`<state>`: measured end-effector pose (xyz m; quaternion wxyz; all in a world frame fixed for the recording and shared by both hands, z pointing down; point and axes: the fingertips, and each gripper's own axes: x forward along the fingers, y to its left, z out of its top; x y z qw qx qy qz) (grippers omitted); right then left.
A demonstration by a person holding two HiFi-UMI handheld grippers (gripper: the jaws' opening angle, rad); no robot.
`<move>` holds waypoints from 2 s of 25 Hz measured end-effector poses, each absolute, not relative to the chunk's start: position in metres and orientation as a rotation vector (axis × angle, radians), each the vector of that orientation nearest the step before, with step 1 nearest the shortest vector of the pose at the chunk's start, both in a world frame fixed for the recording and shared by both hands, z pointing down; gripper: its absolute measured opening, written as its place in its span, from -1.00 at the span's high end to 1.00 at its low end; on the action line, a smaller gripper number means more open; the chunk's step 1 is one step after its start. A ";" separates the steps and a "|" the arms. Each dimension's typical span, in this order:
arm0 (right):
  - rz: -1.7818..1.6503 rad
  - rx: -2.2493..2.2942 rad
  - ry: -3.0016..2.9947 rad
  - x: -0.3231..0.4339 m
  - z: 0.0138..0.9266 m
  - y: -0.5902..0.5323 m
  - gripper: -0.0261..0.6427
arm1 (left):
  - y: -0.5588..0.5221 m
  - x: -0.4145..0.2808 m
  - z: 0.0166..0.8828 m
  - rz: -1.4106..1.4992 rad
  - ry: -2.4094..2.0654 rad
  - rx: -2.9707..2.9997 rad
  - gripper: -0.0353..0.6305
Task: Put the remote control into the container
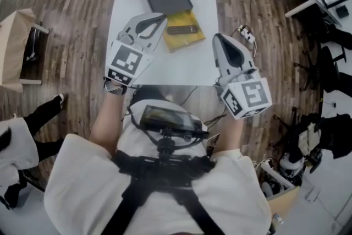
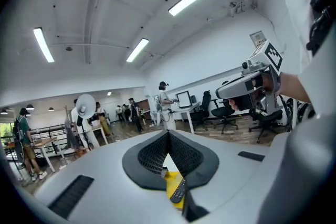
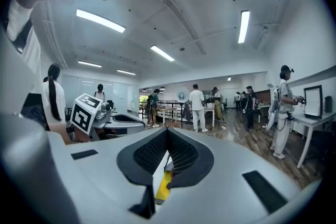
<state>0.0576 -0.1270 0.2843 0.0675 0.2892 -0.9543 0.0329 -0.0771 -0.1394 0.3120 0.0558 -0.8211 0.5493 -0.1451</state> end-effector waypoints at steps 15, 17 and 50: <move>-0.072 0.769 -2.961 0.022 0.224 -0.095 0.91 | -0.075 -0.118 0.235 -0.267 1.784 -2.286 0.86; -0.096 0.774 -2.963 0.019 0.217 -0.090 0.91 | -0.068 -0.121 0.231 -0.265 1.782 -2.271 0.86; -0.177 0.776 -2.966 0.006 0.192 -0.038 0.91 | -0.007 -0.141 0.197 -0.241 1.861 -2.142 0.86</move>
